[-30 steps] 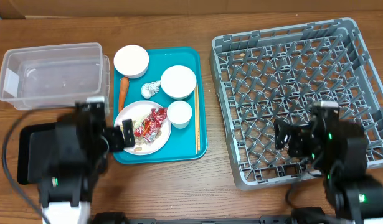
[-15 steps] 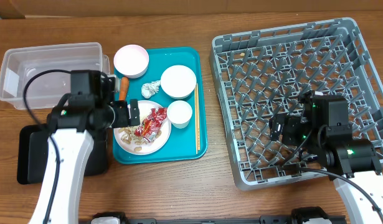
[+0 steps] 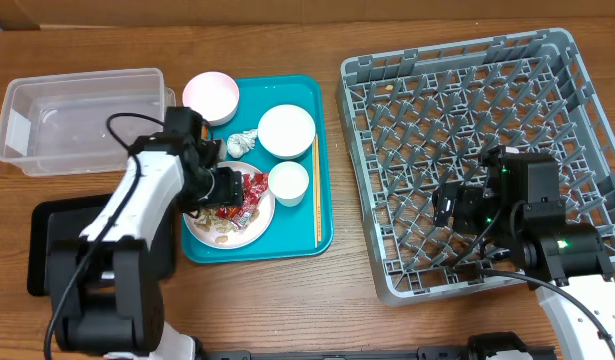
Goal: Sort waste into correct bins and load items into the dishwasher
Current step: 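Grasp the red snack wrapper on the white plate with the left gripper, then carry the wrapper left and drop it into the clear bin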
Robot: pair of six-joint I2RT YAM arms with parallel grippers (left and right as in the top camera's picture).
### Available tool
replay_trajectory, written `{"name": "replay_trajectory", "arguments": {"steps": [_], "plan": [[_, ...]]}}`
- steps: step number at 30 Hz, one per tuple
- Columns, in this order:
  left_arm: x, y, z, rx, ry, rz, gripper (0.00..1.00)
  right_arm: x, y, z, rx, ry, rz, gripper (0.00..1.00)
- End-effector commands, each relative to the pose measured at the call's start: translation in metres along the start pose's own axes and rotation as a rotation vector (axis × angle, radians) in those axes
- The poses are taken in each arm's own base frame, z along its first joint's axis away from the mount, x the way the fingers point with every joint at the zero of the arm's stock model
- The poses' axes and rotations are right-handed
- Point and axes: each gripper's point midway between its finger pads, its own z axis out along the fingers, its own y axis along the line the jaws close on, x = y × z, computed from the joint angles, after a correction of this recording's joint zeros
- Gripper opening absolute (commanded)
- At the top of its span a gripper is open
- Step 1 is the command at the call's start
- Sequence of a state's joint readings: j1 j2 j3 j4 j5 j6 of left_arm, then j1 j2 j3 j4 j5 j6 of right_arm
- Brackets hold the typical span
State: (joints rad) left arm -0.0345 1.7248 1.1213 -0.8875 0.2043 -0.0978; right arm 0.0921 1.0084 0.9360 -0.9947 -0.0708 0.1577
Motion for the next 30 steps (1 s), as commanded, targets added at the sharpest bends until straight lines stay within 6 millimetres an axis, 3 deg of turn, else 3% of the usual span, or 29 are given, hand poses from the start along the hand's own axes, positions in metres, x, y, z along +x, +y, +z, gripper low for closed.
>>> {"name": "replay_trajectory", "arguments": {"steps": [1,6,8,11,18,21,26,27,28,30], "plan": [[0.0,-0.007,0.009,0.024,0.035,0.023,0.55,-0.012,0.001,-0.009,0.002,-0.04,0.006,1.0],[-0.002,-0.007,0.008,0.022,0.031,0.024,0.11,-0.011,0.001,-0.009,0.003,-0.036,0.006,1.0],[-0.005,-0.006,0.004,0.02,0.026,0.019,0.04,-0.011,0.001,-0.009,0.003,-0.036,0.007,1.0],[-0.013,-0.006,-0.008,0.02,0.014,0.012,0.04,-0.011,0.001,-0.009,0.003,-0.036,0.007,1.0],[-0.071,0.023,-0.093,-0.14,-0.154,-0.029,0.04,-0.011,0.001,-0.009,0.003,-0.034,0.007,1.0],[-0.102,0.056,-0.131,-0.201,-0.302,-0.162,0.04,-0.011,0.001,-0.009,0.003,-0.033,0.007,1.0],[-0.139,0.106,-0.16,-0.206,-0.502,-0.337,0.04,-0.011,0.001,-0.009,0.003,-0.033,0.007,1.0],[-0.144,0.116,-0.163,-0.209,-0.528,-0.361,0.25,-0.011,0.001,-0.009,0.003,-0.033,0.007,1.0],[-0.146,0.121,-0.163,-0.211,-0.537,-0.369,0.38,-0.011,0.001,-0.009,0.003,-0.033,0.007,1.0],[-0.147,0.123,-0.16,-0.212,-0.535,-0.372,0.45,-0.011,0.001,-0.009,0.003,-0.033,0.007,1.0]]}}
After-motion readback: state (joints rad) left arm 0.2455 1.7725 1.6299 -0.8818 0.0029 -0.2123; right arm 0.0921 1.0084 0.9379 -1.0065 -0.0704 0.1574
